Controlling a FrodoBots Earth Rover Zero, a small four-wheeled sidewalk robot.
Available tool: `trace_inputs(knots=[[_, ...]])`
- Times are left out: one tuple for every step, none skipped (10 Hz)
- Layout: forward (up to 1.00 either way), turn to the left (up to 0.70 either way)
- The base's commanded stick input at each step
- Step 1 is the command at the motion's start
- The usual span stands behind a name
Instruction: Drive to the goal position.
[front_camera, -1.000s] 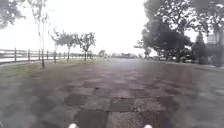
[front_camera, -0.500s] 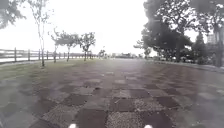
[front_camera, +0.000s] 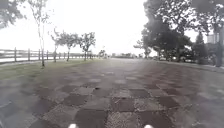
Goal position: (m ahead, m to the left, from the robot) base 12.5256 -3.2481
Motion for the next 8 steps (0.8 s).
trace_inputs(knots=[[0.97,-0.39],[0.97,-0.39],[0.97,-0.39],[0.97,-0.39],[0.97,-0.39],[0.97,-0.39],[0.97,-0.39],[0.97,-0.39]])
